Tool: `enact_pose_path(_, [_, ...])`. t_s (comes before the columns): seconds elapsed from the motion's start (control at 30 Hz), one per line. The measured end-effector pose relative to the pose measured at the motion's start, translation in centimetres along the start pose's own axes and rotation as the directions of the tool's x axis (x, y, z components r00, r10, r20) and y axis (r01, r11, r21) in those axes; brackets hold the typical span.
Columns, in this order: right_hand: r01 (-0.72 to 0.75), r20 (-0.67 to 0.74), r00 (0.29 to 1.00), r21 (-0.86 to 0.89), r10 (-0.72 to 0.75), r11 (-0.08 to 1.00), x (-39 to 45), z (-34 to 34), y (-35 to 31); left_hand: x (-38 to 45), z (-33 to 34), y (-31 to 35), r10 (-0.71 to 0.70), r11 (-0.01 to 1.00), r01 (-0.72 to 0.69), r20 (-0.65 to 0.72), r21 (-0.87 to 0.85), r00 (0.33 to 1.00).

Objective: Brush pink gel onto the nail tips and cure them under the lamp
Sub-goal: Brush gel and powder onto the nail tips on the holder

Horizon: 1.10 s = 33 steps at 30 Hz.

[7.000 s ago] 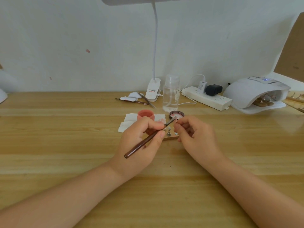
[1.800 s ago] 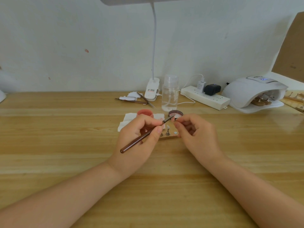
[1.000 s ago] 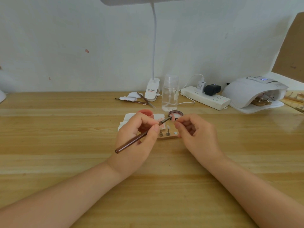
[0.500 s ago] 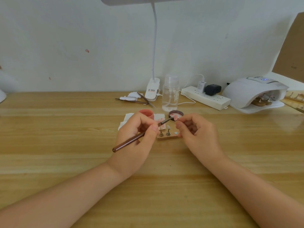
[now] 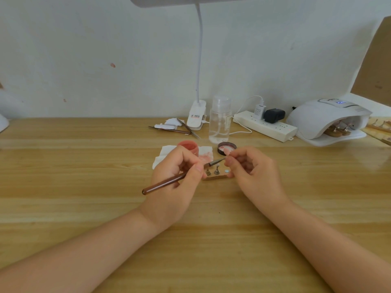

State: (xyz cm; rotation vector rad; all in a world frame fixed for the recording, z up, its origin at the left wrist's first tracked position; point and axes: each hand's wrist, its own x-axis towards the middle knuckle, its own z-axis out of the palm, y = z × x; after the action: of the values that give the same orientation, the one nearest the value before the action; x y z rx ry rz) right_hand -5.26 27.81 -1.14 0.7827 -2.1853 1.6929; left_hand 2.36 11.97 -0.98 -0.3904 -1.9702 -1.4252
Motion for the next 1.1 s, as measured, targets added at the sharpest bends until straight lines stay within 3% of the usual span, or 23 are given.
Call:
enact_pose_path(0.27, [-0.011,0.011,1.0,0.036,0.01,0.999,0.01,0.12,0.12,0.24,0.36,-0.33,-0.069,0.994,0.068,0.0,-0.089,0.998])
enact_pose_path(0.6, [-0.029,-0.005,1.0,0.104,0.03,0.994,0.01,0.09,-0.2,0.1,0.11,0.14,0.054,0.999,-0.054,0.018,-0.001,0.998])
enact_pose_path(0.73, [-0.023,0.008,1.0,0.075,0.023,0.997,-0.03,0.07,-0.16,0.16,0.17,0.01,-0.003,0.998,0.004,0.007,-0.058,1.0])
enact_pose_path(0.9, [-0.021,0.011,1.0,0.066,0.02,0.998,-0.03,0.0,-0.21,0.16,0.23,0.07,0.018,1.0,-0.019,0.056,0.006,0.998])
enact_pose_path(1.1, [-0.047,0.002,0.999,0.097,0.047,0.994,-0.01,0.01,-0.35,0.06,0.04,0.35,0.004,0.998,-0.002,0.029,-0.07,1.0])
